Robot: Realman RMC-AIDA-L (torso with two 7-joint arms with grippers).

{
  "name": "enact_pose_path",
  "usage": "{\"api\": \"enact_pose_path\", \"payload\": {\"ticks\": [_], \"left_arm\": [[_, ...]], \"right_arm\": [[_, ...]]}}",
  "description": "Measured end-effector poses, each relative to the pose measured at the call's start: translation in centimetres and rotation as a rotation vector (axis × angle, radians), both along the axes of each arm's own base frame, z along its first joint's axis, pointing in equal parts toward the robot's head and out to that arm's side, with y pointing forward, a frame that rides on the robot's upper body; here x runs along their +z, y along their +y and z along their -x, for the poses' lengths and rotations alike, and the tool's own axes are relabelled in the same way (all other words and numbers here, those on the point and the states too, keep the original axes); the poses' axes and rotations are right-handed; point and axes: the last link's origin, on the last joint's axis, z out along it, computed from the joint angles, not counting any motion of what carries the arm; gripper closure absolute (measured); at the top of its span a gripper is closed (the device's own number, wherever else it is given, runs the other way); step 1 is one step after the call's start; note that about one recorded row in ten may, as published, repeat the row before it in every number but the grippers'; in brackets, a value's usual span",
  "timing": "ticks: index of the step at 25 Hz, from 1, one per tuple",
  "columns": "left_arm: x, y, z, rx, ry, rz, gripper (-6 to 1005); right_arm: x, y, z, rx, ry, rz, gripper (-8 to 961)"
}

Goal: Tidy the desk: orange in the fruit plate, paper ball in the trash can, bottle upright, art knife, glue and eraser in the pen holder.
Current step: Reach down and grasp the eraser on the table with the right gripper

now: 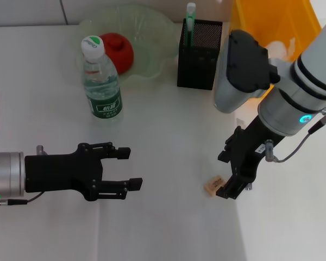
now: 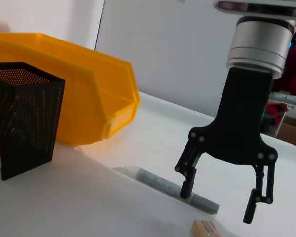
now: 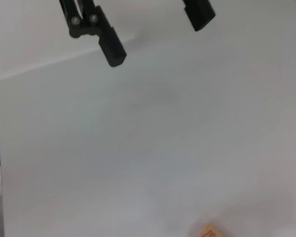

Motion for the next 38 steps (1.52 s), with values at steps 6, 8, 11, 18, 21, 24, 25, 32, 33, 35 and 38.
{"api": "enact_pose_path", "payload": {"ticks": [6, 8, 11, 18, 21, 24, 25, 32, 33, 35, 38], "left_arm": [[-0.1, -0.1, 0.1, 0.006, 0.001, 0.000, 196], [-0.1, -0.1, 0.1, 0.009, 0.001, -0.002, 196], [-0.2, -0.1, 0.1, 0.011, 0.002, -0.003, 196], [-0.3, -0.1, 0.1, 0.011, 0.001, -0.004, 197], [-0.3, 0.0, 0.1, 0.013, 0.004, -0.008, 197], [-0.4, 0.1, 0.1, 0.017, 0.008, -0.013, 197], [-0.5, 0.1, 0.2, 0.019, 0.009, -0.015, 197], [-0.5, 0.2, 0.2, 0.023, 0.013, -0.020, 195], [-0.5, 0.2, 0.2, 0.023, 0.013, -0.020, 195], [-0.5, 0.2, 0.2, 0.023, 0.014, -0.020, 195], [-0.5, 0.2, 0.2, 0.024, 0.014, -0.022, 196]], "right_arm": [[-0.8, 0.0, 0.0, 0.040, -0.025, -0.003, 116], [-1.1, 0.2, 0.1, 0.049, -0.022, -0.010, 116], [-1.8, 0.2, 0.1, 0.062, -0.033, -0.001, 116], [-2.9, -0.2, 0.4, 0.100, -0.074, 0.032, 117], [-3.0, -0.3, 0.6, 0.109, -0.082, 0.040, 117], [-3.2, -0.4, 0.6, 0.119, -0.094, 0.051, 118], [-3.2, -0.4, 0.6, 0.119, -0.094, 0.051, 118], [-3.5, -0.2, 0.8, 0.115, -0.112, 0.052, 129], [-3.5, -0.2, 0.8, 0.115, -0.112, 0.052, 133], [-3.5, -0.3, 0.8, 0.118, -0.119, 0.058, 141], [-3.6, -0.4, 0.8, 0.120, -0.123, 0.062, 152]]}}
